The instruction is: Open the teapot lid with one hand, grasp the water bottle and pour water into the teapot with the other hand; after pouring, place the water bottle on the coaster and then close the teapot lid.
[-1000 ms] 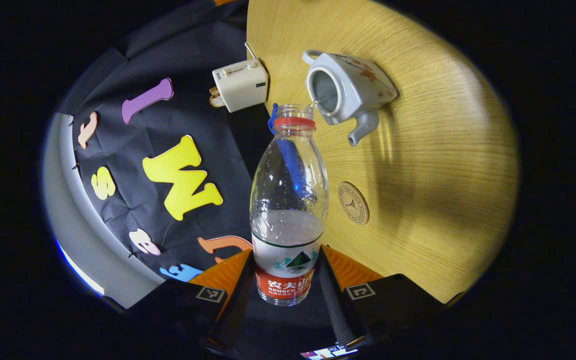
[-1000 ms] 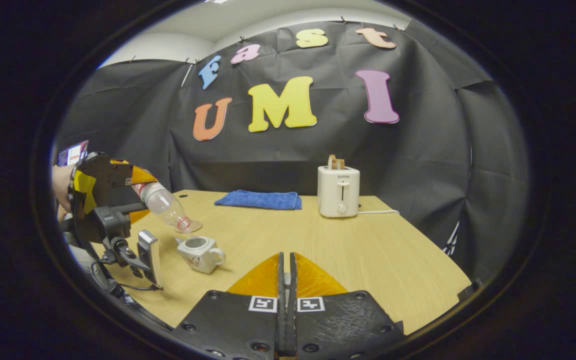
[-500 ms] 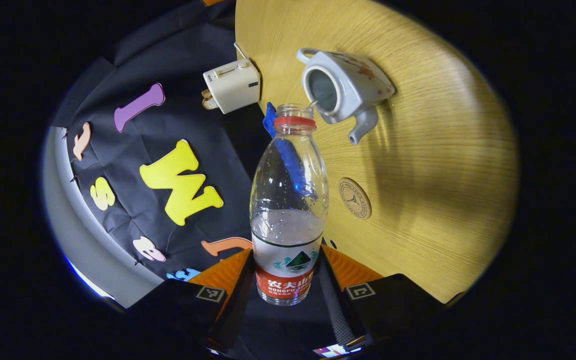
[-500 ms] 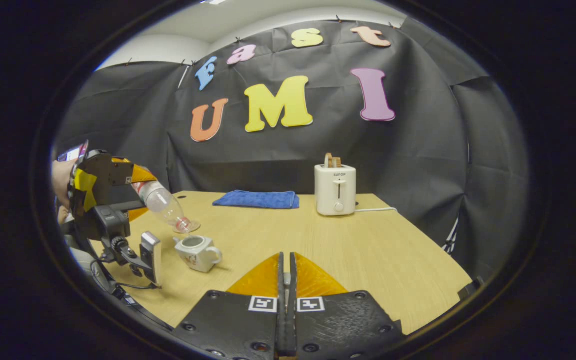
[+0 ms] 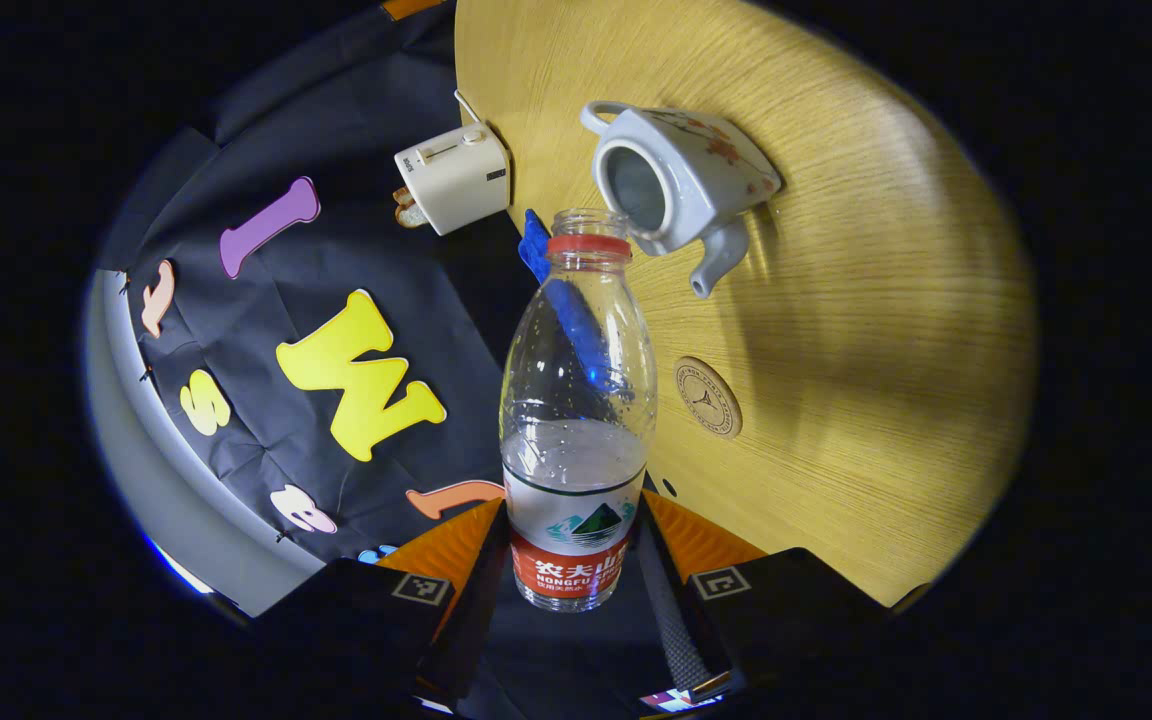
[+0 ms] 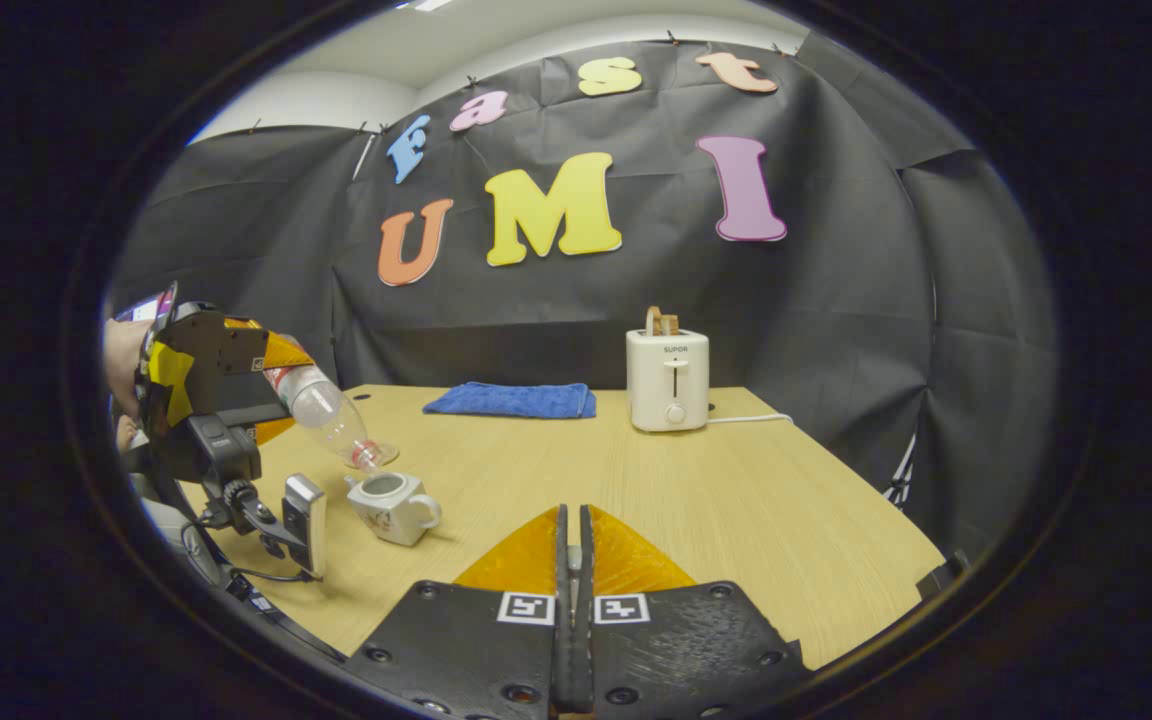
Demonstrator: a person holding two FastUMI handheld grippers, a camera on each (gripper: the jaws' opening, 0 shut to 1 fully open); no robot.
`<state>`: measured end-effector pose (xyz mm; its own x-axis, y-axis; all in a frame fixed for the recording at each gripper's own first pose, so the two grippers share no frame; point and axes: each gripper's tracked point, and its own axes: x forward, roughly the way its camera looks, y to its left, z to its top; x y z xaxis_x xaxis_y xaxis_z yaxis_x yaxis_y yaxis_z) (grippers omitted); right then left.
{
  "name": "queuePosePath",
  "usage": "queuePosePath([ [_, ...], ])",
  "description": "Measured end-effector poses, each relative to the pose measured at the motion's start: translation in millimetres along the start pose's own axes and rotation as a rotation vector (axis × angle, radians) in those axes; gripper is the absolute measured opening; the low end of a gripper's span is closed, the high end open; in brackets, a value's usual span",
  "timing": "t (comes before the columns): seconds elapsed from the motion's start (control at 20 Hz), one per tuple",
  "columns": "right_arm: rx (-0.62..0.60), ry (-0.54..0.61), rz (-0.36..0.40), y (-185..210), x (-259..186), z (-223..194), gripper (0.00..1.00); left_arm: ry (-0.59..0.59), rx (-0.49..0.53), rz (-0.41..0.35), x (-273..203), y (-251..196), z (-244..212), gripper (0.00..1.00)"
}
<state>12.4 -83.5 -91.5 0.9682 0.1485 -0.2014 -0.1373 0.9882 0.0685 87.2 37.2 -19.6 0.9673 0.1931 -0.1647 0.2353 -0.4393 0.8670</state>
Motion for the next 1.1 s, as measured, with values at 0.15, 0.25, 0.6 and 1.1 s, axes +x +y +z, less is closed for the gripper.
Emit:
queuePosePath([
  [0.15, 0.001, 0.0, -0.001, 1, -1, 0, 0.0, 0.0, -0.028, -0.003, 2, -3, -4, 0.73],
  [0.25, 0.001, 0.001, -0.005, 1, 0, 1, 0.0, -0.009, -0.08, -0.042, 6, -14, -5, 0.72],
  [0.6, -0.009, -0.001, -0.007, 9, 1, 6, 0.0, -0.078, -0.434, -0.081, 4, -36, -4, 0.73],
  [1.1, -0.043, -0.025, 0.012, 36, 5, 31, 0.0, -0.077, -1.399, -0.168, -22, -69, -26, 0.73],
])
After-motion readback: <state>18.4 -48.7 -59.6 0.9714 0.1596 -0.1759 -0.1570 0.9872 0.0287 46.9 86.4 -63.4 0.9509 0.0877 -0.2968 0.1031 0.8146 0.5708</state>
